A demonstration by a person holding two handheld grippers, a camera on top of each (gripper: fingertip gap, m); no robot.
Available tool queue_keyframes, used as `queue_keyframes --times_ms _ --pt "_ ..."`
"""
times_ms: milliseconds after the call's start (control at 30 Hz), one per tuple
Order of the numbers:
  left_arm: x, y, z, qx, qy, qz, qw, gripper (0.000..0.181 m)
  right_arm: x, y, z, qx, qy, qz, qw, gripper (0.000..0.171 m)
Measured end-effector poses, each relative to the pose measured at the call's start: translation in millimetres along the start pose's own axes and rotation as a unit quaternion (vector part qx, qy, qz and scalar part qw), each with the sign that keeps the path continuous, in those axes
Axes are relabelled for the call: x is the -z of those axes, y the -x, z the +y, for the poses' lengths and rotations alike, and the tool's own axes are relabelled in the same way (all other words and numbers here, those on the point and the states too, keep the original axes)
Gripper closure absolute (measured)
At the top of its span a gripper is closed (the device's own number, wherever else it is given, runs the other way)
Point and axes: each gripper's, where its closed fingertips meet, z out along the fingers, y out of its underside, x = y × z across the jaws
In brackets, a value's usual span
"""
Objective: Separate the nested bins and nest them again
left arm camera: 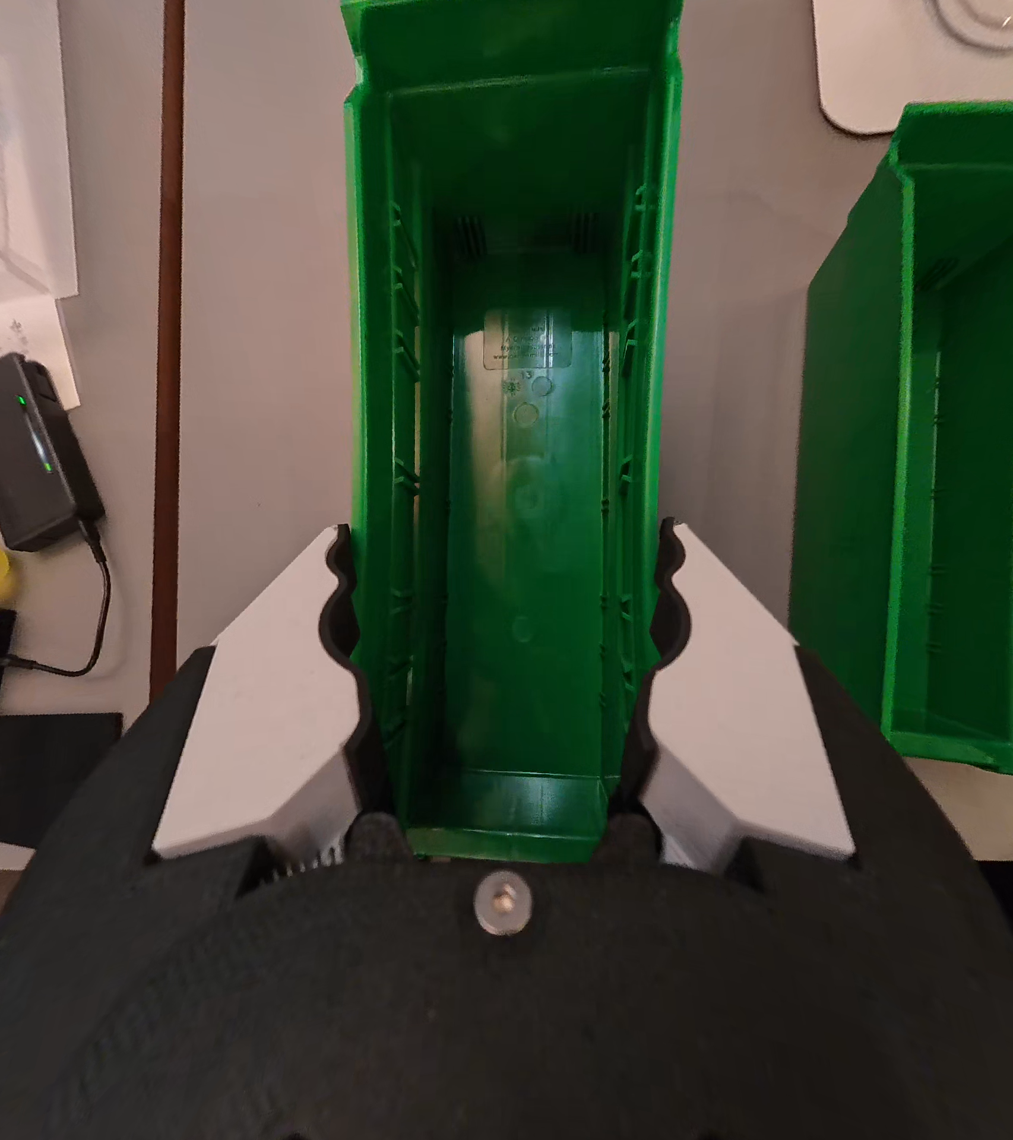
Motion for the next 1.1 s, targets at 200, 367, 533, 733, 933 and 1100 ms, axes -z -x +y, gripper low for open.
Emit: queue_keyframes --times_ms 200,367,533,733,933,1100 --pt "32 1 -18 0.002 -0.036 0.006 0.999 0.084 1 0 -2 0.002 -0.002 0.001 1.0 0.077" --pt "64 -3 -37 -0.009 -0.068 0.005 0.998 0.084 1 1 -2 0.004 -0.003 0.001 1.0 0.077" --pt "85 12 -51 -0.019 -0.079 -0.012 0.997 0.084 4 1 -4 0.005 -0.005 0.001 1.0 0.077" --pt "73 85 -42 0.0 -0.066 -0.063 0.996 0.083 5 0 -5 0.004 -0.007 0.002 1.0 0.077" --pt "10 132 8 0.023 -0.017 -0.065 0.997 0.082 4 -1 -2 0.003 -0.002 0.005 1.0 0.077" --pt "-39 140 52 0.038 0.022 -0.052 0.998 0.082 3 -1 -1 0.002 -0.001 0.006 1.0 0.077"
